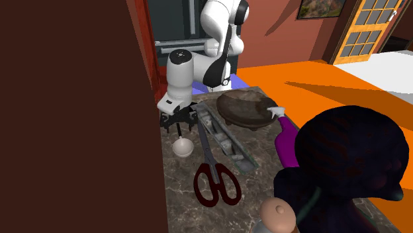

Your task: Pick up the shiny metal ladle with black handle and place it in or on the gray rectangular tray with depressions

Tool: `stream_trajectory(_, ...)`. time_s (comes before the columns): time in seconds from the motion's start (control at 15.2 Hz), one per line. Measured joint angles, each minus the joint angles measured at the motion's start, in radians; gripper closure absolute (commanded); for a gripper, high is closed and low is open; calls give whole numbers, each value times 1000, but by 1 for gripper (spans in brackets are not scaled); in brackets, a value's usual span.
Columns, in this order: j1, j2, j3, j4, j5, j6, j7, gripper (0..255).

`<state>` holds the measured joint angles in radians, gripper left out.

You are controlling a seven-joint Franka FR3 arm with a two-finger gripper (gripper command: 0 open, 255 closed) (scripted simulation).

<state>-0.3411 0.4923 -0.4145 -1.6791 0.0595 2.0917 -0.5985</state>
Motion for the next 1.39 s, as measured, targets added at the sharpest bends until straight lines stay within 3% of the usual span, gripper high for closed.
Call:
stream_trajectory(0.07, 0, 0, 0, 0, 0, 0, 0, 0)
stream_trajectory(0.13, 0, 0, 0, 0, 0, 0, 0, 255)
stream_trajectory(0.79, 1, -1, 1, 0, 0, 1, 0, 255)
stream_trajectory(1.39, 8, -48, -10, 40, -18, -84, 3, 255)
